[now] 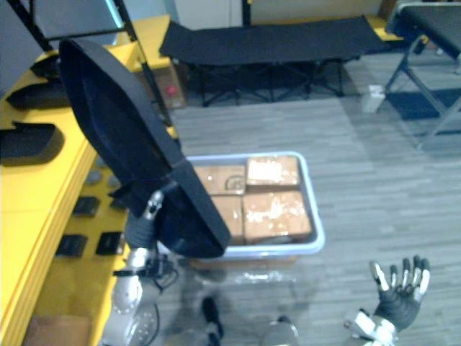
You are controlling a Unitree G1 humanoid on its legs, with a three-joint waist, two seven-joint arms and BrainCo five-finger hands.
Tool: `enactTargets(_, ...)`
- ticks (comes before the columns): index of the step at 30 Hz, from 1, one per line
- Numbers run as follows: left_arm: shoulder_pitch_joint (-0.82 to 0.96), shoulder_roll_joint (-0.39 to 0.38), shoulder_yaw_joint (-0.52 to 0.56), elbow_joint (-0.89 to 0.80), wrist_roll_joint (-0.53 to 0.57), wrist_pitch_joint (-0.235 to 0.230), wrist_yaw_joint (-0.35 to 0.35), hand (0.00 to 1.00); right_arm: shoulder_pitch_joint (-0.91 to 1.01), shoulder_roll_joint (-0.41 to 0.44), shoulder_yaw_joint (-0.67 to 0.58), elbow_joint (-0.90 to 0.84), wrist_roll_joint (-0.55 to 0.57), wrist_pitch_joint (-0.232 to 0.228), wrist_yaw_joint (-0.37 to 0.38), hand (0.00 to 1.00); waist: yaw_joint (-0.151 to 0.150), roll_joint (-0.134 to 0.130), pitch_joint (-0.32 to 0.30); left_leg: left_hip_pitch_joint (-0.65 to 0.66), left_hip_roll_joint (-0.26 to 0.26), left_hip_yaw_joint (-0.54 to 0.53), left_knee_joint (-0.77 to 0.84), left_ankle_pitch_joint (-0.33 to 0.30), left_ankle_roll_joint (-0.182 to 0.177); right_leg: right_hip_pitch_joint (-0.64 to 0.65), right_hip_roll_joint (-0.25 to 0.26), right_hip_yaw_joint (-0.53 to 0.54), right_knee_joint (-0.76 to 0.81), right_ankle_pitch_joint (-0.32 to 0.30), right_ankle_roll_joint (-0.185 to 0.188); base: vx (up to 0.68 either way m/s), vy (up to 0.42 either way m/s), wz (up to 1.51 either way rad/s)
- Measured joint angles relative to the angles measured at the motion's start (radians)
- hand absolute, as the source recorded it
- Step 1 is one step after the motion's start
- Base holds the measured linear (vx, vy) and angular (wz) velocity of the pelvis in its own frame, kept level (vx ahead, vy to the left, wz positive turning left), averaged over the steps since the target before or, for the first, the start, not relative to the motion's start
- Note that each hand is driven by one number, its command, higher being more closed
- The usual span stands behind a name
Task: Walk over and take plastic housings, then place them on the shelf
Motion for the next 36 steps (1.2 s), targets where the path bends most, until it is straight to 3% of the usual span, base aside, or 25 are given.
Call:
enactTargets(6, 0.012, 0.006, 0.075, -0.056, 0.037, 0.0, 0.083, 1.0, -0.043, -0.026, 0.034, -0.028, -0.002, 0.0, 0.099, 0.0, 0.016, 0.01, 0.003, 0.002, -0.013, -0.06, 0.0, 0.005, -0.005, 0.04, -0.003, -0.063, 0.001, -0.007, -0.001, 0.05, -0.004, 0.29)
enactTargets(9, 0.063, -0.001, 0.15, -0.096, 0.095, 0.0, 0.142, 1.0, -0.095, -0.055, 0.107, -0.037, -0.009, 0.012, 0.122, 0.0, 0.051, 0.016, 0.006, 0.001, -0.018, -0.104, 0.0, 0.01, -0.01, 0.067, -0.001, -0.112, -0.001, -0.016, 0.0, 0.03, -0.02, 0.43)
enactTargets(14, 0.198, -0.057, 0.265, -0.163, 0.168, 0.0, 0.233, 1.0, -0.237, -0.096, 0.285, -0.042, -0.041, 0.089, 0.179, 0.0, 0.133, 0.023, 0.009, -0.006, -0.037, -0.174, 0.0, 0.016, -0.016, 0.101, -0.009, -0.193, -0.005, -0.041, 0.0, 0.02, -0.024, 0.43)
enactTargets(19, 0.26, -0.123, 0.337, -0.19, 0.167, 0.0, 0.239, 1.0, -0.308, -0.093, 0.458, 0.022, -0.126, 0.15, 0.179, 0.0, 0.189, 0.003, 0.013, -0.02, -0.062, -0.246, 0.001, 0.027, -0.009, 0.148, -0.008, -0.284, -0.025, -0.042, 0.008, 0.05, -0.029, 0.47)
enactTargets(22, 0.279, -0.146, 0.359, -0.192, 0.168, 0.0, 0.232, 1.0, -0.322, -0.093, 0.481, 0.038, -0.149, 0.165, 0.171, 0.0, 0.215, -0.014, 0.02, -0.019, -0.075, -0.278, 0.002, 0.029, -0.007, 0.173, -0.006, -0.318, -0.029, -0.043, 0.006, 0.03, -0.028, 0.43)
enactTargets(27, 0.313, -0.157, 0.427, -0.192, 0.163, 0.0, 0.212, 1.0, -0.315, -0.099, 0.474, 0.062, -0.153, 0.169, 0.154, 0.0, 0.221, -0.041, 0.016, -0.016, -0.079, -0.298, 0.005, 0.026, -0.009, 0.182, -0.002, -0.336, -0.017, -0.054, -0.012, -0.02, -0.028, 0.13)
enactTargets(36, 0.315, -0.168, 0.429, -0.192, 0.123, -0.032, 0.109, 1.0, -0.242, -0.105, 0.413, 0.062, -0.15, 0.179, 0.151, 0.0, 0.212, -0.043, 0.016, -0.002, -0.057, -0.281, 0.003, 0.029, -0.012, 0.19, 0.008, -0.331, -0.015, -0.079, -0.011, -0.07, -0.032, 0.0)
